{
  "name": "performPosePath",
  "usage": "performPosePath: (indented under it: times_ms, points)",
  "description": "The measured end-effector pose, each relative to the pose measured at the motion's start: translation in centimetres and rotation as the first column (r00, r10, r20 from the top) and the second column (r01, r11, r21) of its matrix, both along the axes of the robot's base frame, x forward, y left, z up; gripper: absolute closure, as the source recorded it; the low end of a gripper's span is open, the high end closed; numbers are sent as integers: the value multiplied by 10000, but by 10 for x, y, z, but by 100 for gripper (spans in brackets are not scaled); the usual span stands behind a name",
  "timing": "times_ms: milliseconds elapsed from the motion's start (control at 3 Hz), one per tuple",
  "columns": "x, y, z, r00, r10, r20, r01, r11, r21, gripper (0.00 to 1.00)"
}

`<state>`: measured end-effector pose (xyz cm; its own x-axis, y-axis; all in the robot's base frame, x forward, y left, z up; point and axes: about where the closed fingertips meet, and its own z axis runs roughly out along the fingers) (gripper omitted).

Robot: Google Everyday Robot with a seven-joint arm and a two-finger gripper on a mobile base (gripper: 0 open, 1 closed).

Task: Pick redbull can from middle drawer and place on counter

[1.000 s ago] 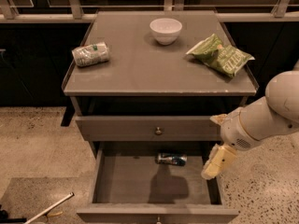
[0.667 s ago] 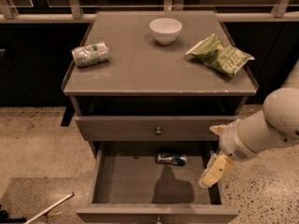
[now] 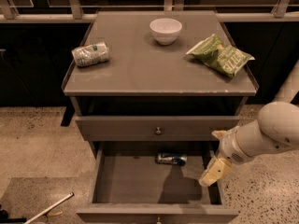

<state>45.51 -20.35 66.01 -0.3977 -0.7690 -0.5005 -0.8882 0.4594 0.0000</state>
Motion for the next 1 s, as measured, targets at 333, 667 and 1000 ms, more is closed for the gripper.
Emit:
performPosePath:
  times_ms: [333, 667, 1000]
  points:
    - [6, -1, -5, 9999, -94, 130, 93, 10000, 19, 0]
    - [-3, 3, 0, 9992, -50, 407, 45, 9999, 129, 0]
    - [-19, 9, 7, 9995, 142, 265, -147, 9997, 179, 0]
